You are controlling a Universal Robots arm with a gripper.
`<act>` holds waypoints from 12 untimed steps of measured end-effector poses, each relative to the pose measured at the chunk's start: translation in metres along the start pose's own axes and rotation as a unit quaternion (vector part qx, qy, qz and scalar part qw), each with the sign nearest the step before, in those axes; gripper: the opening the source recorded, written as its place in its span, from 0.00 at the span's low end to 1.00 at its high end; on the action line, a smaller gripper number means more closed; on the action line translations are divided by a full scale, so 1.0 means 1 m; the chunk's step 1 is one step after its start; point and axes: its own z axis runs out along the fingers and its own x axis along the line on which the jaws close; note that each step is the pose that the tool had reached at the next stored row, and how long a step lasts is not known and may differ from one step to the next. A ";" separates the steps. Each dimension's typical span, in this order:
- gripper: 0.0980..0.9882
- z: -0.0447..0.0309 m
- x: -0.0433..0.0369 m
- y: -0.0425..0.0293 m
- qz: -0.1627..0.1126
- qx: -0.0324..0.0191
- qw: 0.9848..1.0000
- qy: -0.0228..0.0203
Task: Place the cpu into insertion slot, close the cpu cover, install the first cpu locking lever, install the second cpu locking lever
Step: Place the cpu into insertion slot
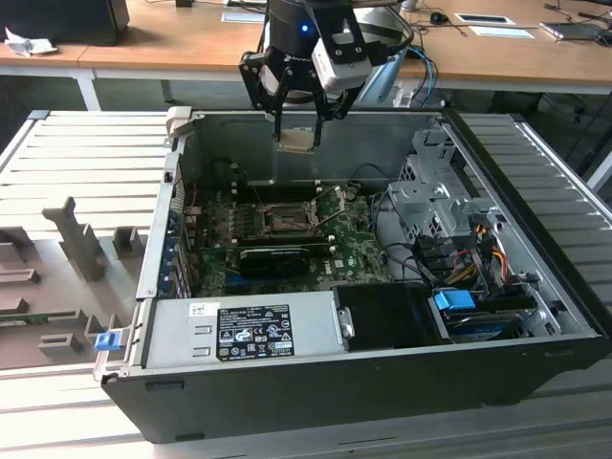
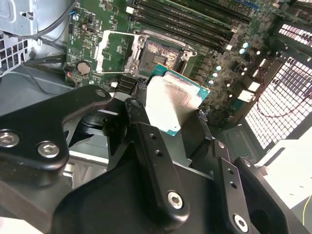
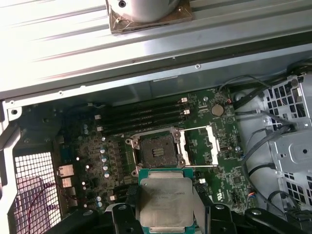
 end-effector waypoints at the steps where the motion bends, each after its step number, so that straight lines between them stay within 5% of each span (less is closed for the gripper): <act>1: 0.48 0.0000 0.0000 0.0000 0.001 0.000 1.000 0.000; 12: 0.48 0.0004 0.0000 0.0000 0.033 -0.001 0.999 -0.003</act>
